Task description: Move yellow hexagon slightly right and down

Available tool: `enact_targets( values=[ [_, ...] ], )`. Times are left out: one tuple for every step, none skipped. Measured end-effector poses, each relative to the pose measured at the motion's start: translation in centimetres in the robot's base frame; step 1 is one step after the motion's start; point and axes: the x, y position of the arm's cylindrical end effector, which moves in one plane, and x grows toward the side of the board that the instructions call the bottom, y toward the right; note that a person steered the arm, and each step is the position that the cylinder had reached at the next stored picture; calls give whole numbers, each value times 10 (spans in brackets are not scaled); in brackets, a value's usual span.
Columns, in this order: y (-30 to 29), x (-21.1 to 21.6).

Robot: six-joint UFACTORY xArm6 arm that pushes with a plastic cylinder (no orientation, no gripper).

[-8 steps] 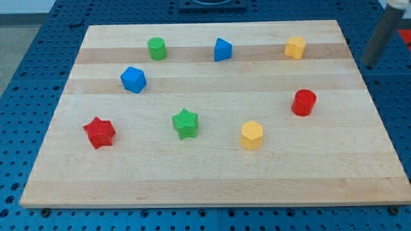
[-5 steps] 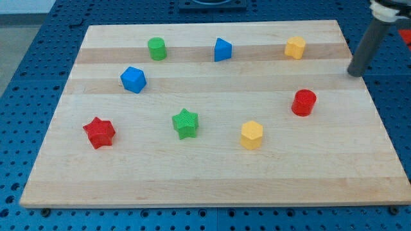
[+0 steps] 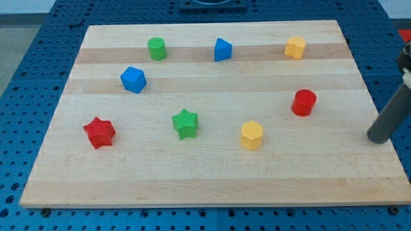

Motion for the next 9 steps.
enact_targets(
  values=[
    [-2,0],
    [-3,15],
    [-44,61],
    [-120,70],
    [-199,64],
    [-234,37],
    [-252,5],
    [-258,-7],
    [-220,-7]
  ],
)
